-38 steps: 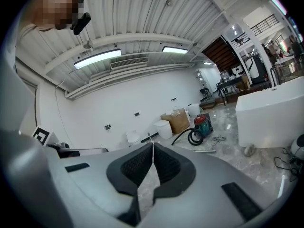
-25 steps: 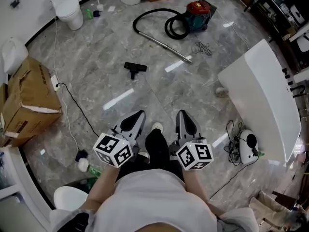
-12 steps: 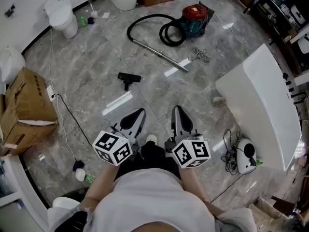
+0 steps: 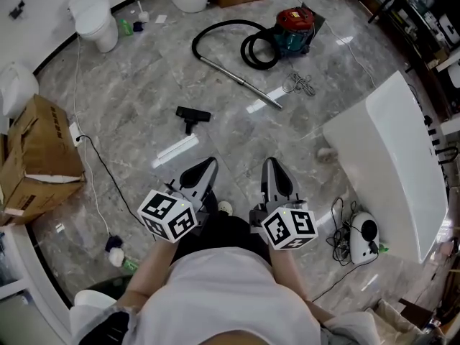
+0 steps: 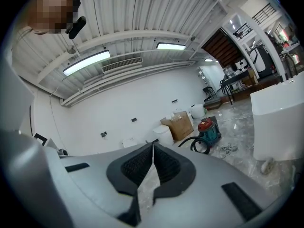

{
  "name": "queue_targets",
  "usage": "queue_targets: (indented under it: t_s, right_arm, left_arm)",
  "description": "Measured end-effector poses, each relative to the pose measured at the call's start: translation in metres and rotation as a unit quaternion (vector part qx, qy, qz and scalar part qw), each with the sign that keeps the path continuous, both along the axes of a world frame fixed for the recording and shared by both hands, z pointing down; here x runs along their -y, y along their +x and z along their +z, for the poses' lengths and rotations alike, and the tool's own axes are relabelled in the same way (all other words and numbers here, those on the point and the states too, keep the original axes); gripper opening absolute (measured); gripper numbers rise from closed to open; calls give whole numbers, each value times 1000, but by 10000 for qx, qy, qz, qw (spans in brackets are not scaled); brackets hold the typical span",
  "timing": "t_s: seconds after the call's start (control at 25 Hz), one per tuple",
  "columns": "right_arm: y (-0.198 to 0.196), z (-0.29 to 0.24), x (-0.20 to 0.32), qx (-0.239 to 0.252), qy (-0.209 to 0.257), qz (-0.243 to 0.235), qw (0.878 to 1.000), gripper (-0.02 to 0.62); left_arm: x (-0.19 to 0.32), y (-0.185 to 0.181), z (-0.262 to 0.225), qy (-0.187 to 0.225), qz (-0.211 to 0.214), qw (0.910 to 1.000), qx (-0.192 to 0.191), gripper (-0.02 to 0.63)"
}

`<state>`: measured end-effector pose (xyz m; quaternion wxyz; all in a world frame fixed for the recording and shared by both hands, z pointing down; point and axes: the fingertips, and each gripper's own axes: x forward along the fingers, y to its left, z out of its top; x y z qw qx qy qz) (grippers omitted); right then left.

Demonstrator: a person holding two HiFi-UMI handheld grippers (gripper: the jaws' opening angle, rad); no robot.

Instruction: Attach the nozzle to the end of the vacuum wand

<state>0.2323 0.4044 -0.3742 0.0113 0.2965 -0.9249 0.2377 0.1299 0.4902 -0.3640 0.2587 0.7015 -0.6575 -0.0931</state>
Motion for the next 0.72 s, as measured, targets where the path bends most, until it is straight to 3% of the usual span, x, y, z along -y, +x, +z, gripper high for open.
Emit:
queue_targets:
  t_s: [0.36, 0.72]
  right_arm:
    - [-17, 10, 17, -129, -71, -49, 9999, 18]
    - [-42, 10, 95, -183, -15, 199, 9996, 18]
  left_arm:
    - [18, -23, 12, -94, -92, 9998, -139, 8]
    - [101, -59, 14, -36, 175, 9998, -105, 8]
